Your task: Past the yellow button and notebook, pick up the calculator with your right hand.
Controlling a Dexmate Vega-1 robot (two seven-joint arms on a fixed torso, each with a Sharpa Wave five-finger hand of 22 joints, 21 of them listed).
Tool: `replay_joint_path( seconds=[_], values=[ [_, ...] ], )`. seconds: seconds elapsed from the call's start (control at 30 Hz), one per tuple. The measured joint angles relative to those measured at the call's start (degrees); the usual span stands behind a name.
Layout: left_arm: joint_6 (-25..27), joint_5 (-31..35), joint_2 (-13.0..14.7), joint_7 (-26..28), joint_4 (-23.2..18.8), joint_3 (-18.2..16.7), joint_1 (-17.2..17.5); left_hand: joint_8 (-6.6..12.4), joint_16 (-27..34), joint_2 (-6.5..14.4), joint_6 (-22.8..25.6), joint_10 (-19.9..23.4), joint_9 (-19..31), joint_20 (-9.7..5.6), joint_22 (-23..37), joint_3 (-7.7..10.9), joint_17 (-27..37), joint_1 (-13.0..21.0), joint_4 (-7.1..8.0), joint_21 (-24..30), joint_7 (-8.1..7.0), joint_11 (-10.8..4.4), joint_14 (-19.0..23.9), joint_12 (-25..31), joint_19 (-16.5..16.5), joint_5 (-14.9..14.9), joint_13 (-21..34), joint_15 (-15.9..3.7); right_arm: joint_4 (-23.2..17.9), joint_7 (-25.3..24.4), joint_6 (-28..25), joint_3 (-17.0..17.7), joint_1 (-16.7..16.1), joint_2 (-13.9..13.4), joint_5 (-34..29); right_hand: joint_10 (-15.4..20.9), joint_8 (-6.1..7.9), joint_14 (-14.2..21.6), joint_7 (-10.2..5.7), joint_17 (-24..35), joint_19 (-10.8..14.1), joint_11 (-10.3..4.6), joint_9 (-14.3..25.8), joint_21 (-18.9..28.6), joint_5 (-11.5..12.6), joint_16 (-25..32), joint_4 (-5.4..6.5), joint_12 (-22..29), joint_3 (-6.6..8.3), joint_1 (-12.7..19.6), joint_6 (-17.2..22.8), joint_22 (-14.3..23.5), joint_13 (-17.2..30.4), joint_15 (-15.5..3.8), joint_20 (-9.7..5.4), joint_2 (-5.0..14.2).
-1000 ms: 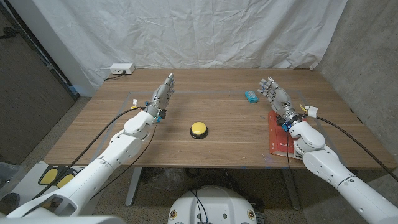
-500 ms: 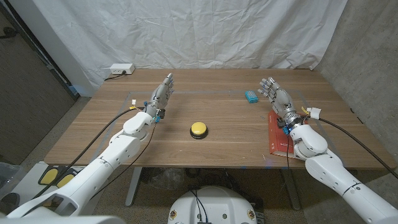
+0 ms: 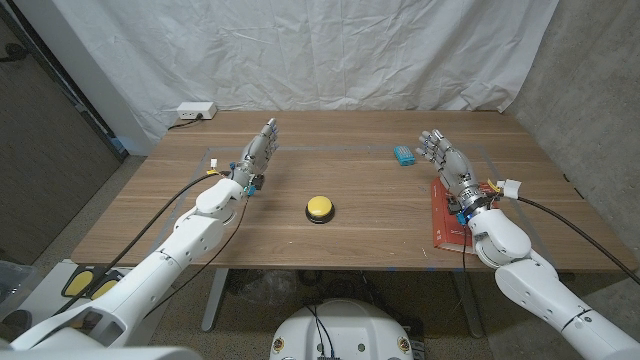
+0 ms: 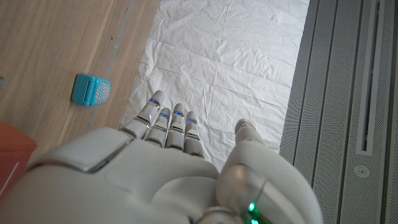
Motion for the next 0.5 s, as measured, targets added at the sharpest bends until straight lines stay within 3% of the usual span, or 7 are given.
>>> replay_joint_path(
  seconds=[0.5],
  values=[
    [1.3, 0.03, 0.41, 0.33, -1.32, 0.25, -0.3, 0.0, 0.0, 0.23, 0.0, 0.0, -0.01, 0.0, 0.0, -0.18, 0.0, 0.22, -0.18, -0.22, 0.0, 0.0, 0.0, 0.0, 0.0, 0.0, 0.0, 0.0, -2.67, -1.75, 1.13, 2.17, -4.88, -1.09, -2.32, 0.51, 0.0, 0.31, -0.19, -0.01, 0.31, 0.11, 0.0, -0.22, 0.0, 0.0, -0.24, 0.0, -0.24, 0.0, 0.19, 0.0, 0.0, -0.31, -0.13, 0.0]
  ],
)
